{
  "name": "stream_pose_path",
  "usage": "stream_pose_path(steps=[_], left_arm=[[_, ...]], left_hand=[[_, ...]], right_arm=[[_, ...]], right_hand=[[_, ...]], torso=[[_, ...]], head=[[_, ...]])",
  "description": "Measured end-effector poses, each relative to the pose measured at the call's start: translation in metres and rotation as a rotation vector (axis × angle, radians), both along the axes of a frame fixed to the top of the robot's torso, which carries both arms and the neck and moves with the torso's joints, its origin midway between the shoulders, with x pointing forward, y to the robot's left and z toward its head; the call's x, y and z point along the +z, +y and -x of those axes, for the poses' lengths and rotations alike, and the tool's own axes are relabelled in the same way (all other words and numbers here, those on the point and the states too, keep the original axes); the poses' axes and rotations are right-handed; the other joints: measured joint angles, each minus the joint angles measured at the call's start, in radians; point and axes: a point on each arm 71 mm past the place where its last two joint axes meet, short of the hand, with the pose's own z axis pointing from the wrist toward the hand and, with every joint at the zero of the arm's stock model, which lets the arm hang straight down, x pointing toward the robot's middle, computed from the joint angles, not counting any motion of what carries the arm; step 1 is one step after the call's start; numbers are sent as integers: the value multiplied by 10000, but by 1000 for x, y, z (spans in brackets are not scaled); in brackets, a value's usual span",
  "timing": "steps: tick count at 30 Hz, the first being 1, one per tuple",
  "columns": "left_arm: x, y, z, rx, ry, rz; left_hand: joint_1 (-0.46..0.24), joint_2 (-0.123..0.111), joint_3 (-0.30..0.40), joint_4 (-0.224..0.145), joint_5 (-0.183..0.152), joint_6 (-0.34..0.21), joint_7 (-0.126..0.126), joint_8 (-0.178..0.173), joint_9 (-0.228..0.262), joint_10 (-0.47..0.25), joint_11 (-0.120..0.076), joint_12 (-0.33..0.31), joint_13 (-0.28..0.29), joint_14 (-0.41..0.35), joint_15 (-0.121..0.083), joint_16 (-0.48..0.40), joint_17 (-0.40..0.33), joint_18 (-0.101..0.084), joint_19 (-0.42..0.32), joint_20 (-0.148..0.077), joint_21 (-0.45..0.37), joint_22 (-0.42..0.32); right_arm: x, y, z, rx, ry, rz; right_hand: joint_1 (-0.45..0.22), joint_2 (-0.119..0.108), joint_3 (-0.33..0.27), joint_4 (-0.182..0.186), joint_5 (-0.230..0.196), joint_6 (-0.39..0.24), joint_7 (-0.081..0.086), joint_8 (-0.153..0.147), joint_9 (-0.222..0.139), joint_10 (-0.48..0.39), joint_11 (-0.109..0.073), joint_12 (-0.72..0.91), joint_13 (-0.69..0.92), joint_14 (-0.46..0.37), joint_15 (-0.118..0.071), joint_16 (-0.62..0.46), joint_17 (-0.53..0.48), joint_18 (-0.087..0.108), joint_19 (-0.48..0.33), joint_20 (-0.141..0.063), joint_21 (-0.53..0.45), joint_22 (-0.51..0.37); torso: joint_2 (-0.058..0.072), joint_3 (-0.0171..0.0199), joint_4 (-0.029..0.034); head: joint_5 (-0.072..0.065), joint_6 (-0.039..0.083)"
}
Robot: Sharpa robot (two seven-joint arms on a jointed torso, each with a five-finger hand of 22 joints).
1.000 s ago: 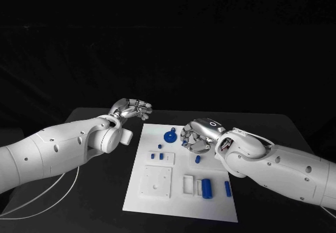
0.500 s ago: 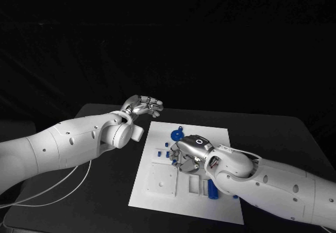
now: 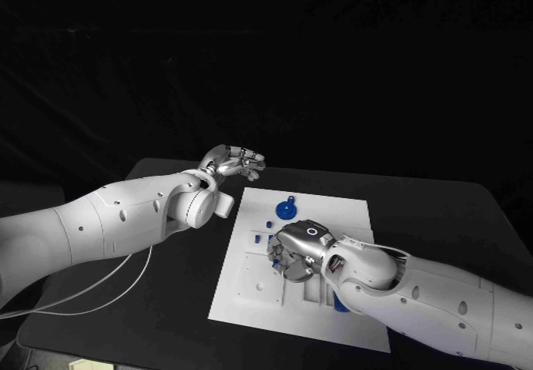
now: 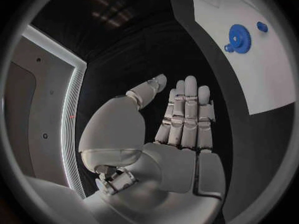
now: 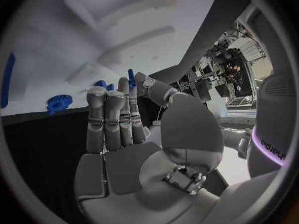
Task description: Assemble the parts on the task board
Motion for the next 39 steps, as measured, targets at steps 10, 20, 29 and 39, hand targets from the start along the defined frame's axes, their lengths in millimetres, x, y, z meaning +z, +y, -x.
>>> stream_pose_path(steps=[10,20,29,39], left_arm=[[0,0,0,0,6,2],[0,0,0,3,10,2],[0,1,0,16,17,-2],[0,1,0,34,23,-9]], left_hand=[[0,0,0,0,0,0,0,0,-1,0,0,0,0,0,0,0,9,-7,0,0,-39,9],[0,0,0,0,0,0,0,0,-2,0,0,0,-8,0,0,0,18,-56,0,0,-39,8],[0,0,0,0,0,0,0,0,-3,0,0,0,-8,0,0,0,28,-57,0,0,-39,7],[0,0,0,0,0,0,0,0,-4,0,0,0,-7,0,0,-40,28,-59,0,0,-39,15]], right_arm=[[-4,0,2,73,15,212],[-12,1,3,114,104,437],[-17,1,4,104,127,520],[-17,1,4,141,98,571]], right_hand=[[-41,41,-2,-1,-1,-1,0,-28,-1,-1,-1,-2,15,2,3,1,-1,-2,-2,3,0,-1],[-42,40,-3,-1,-29,-2,0,-31,17,-1,-1,-7,15,16,18,4,-2,-2,-27,-14,39,-2],[-42,39,0,-55,-30,-2,0,-49,37,-16,-16,-7,17,16,20,4,-3,-3,-38,-34,39,-3],[-42,38,0,-56,-31,-3,0,-62,24,-16,-16,-29,23,56,12,6,-3,-6,-22,-50,76,-4]], torso=[[-12,12,-18],[-11,12,-17],[0,21,-9],[-12,18,-25]], head=[[123,-91],[155,-141],[238,-228],[268,-273]])
